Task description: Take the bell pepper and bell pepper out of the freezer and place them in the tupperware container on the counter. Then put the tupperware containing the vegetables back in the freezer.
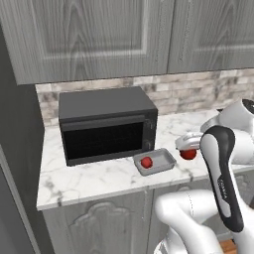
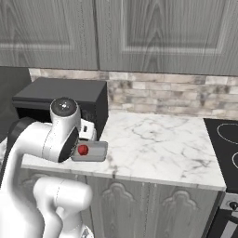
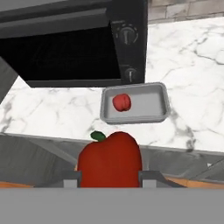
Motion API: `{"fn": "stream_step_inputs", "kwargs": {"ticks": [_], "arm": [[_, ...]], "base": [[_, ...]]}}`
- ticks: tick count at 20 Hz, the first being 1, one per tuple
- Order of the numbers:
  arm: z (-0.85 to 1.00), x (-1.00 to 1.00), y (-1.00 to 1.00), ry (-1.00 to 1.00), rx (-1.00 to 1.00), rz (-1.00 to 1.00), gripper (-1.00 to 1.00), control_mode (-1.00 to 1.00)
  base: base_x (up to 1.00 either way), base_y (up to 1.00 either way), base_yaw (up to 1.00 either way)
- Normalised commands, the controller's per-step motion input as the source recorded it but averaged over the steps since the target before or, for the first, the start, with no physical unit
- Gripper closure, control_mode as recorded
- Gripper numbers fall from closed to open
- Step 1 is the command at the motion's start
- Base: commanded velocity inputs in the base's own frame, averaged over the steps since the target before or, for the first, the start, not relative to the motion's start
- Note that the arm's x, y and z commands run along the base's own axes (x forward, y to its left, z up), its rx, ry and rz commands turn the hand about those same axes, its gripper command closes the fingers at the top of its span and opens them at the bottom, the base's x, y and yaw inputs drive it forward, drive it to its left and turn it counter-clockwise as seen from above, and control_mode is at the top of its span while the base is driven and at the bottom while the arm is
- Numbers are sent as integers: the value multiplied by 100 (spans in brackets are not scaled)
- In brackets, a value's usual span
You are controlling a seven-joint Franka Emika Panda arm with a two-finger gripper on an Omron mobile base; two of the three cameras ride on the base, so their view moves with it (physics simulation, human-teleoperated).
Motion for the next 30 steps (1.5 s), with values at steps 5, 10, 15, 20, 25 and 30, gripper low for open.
{"fn": "stream_step_inputs", "kwargs": {"ticks": [5,10,15,20,25,30], "arm": [[-57,86,0,11,0,6,100,-100],[-57,76,0,13,0,0,100,-100],[-43,55,6,12,-3,0,100,-100],[-31,55,0,6,-3,0,100,-100],[-34,48,0,1,-6,0,100,-100],[-39,25,0,0,-7,0,100,-100]], "base": [[0,0,0],[0,0,0],[0,0,0],[0,0,0],[0,0,0],[0,0,0]]}}
